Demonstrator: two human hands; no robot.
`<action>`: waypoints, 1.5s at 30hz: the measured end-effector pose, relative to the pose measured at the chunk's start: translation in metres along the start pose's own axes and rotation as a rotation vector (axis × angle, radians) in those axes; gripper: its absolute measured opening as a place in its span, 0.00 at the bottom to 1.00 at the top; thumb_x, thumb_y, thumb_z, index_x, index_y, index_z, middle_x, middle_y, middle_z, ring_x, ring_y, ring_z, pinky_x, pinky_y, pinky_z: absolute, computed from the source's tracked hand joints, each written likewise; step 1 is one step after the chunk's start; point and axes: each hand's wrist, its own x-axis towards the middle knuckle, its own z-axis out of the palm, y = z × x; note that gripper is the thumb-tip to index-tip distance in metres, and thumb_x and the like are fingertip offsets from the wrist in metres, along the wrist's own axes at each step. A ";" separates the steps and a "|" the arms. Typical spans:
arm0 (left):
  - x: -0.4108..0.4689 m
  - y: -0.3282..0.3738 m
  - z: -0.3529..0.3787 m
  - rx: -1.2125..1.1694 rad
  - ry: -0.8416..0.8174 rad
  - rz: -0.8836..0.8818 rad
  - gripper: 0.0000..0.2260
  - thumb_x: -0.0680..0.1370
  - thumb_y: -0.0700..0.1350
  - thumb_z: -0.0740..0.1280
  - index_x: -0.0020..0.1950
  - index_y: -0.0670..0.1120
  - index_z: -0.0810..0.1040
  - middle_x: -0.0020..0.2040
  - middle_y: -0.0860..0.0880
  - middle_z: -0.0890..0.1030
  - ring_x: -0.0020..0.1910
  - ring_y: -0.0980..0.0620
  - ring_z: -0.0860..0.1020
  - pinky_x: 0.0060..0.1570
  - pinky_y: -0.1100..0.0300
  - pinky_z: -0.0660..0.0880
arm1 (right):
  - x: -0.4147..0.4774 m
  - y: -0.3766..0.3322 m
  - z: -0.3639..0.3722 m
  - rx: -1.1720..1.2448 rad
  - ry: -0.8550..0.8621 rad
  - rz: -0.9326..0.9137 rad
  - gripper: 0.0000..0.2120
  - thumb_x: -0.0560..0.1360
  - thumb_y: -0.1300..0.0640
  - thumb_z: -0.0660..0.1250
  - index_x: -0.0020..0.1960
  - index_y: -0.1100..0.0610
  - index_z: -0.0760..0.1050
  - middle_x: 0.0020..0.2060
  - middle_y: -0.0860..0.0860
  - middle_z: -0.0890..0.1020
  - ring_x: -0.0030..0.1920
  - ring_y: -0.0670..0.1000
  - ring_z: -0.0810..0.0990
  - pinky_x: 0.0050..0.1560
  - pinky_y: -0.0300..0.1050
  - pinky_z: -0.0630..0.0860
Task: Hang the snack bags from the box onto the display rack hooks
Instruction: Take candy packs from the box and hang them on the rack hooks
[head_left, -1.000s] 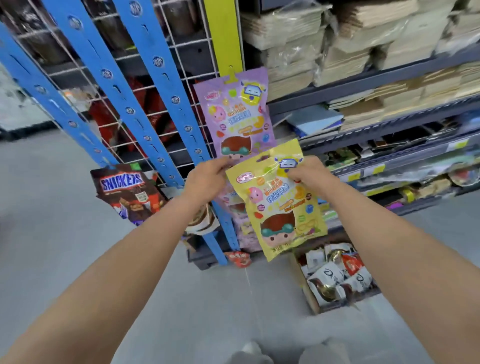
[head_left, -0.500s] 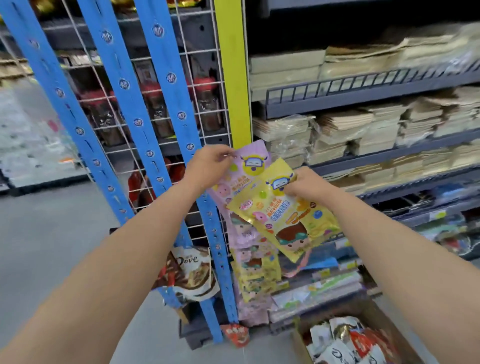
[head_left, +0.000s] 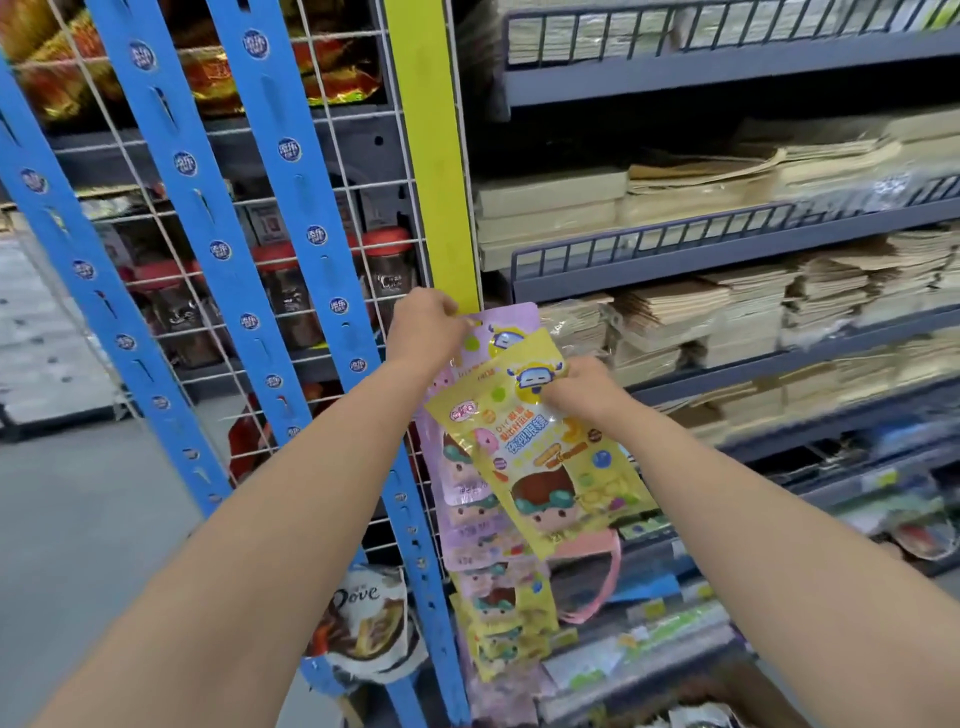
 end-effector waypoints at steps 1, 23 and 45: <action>0.002 -0.001 0.001 -0.009 -0.008 -0.004 0.15 0.73 0.45 0.71 0.57 0.39 0.79 0.50 0.44 0.81 0.36 0.51 0.76 0.41 0.61 0.71 | 0.002 0.000 -0.001 -0.004 -0.002 0.006 0.18 0.70 0.69 0.62 0.26 0.54 0.65 0.25 0.48 0.68 0.28 0.47 0.65 0.30 0.39 0.61; 0.032 0.009 -0.014 -0.077 -0.206 -0.406 0.19 0.74 0.46 0.70 0.60 0.38 0.70 0.46 0.44 0.72 0.46 0.46 0.72 0.45 0.57 0.70 | 0.030 -0.015 -0.004 -0.021 0.003 0.049 0.19 0.70 0.69 0.61 0.27 0.54 0.58 0.25 0.49 0.64 0.26 0.49 0.61 0.28 0.39 0.56; -0.003 -0.038 -0.002 0.445 0.158 0.183 0.08 0.76 0.46 0.65 0.48 0.42 0.71 0.45 0.44 0.76 0.48 0.43 0.74 0.37 0.54 0.67 | 0.035 0.009 0.020 0.066 0.085 0.108 0.19 0.69 0.70 0.59 0.27 0.55 0.57 0.24 0.49 0.61 0.27 0.49 0.58 0.28 0.40 0.53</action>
